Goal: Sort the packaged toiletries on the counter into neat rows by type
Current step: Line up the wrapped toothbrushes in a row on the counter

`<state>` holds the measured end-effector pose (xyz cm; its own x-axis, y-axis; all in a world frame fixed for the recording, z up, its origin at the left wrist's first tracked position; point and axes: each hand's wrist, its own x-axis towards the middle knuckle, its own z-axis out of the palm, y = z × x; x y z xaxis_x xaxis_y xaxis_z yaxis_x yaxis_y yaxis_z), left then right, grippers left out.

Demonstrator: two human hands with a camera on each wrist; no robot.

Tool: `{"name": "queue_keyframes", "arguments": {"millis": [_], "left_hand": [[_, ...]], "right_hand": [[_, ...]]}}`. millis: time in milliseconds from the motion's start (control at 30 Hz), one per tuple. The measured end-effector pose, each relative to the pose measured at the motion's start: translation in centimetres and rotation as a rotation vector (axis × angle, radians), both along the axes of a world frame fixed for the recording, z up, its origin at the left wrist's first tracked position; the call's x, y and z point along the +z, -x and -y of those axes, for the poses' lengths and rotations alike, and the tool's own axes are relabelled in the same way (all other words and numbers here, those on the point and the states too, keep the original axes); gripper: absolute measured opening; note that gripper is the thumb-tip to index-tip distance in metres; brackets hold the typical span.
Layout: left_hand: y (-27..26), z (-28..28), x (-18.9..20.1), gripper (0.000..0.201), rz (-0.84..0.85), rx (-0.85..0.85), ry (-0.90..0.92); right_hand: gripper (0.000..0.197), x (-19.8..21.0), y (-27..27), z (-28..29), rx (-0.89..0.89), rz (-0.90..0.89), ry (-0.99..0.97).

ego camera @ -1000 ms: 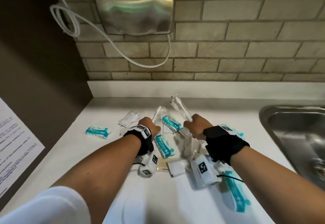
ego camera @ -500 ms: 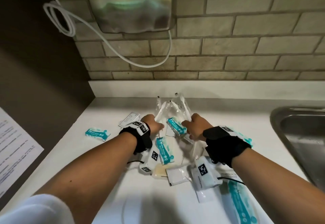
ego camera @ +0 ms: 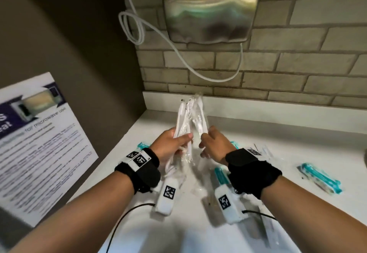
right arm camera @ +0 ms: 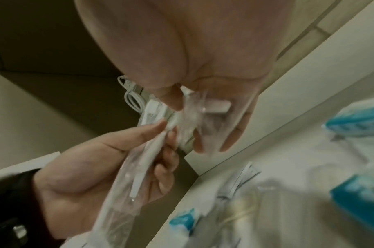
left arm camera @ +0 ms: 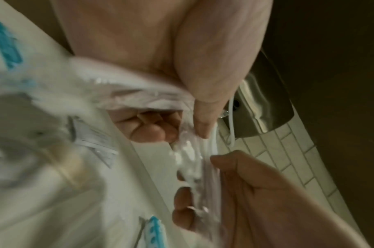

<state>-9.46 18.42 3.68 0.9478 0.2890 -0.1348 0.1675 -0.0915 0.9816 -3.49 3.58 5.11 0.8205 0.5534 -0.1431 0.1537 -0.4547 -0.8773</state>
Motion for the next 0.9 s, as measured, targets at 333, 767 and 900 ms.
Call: {"name": "queue_keyframes", "arguments": {"millis": [333,767,900], "left_hand": [[4.2,-10.0,-1.7,0.035,-0.042,0.016,-0.039],[5.6,-17.5,-4.0,0.056,-0.018,0.158,-0.081],[5.7,-18.5,-3.9,0.059,-0.027,0.21,-0.179]], "right_hand": [[0.04,-1.8,4.2,-11.0,0.246,0.212,0.319],[0.079,0.0,3.3,-17.5,0.342,0.172,0.757],[0.07,-0.8,1.0,-19.1,0.27,0.317,0.858]]}}
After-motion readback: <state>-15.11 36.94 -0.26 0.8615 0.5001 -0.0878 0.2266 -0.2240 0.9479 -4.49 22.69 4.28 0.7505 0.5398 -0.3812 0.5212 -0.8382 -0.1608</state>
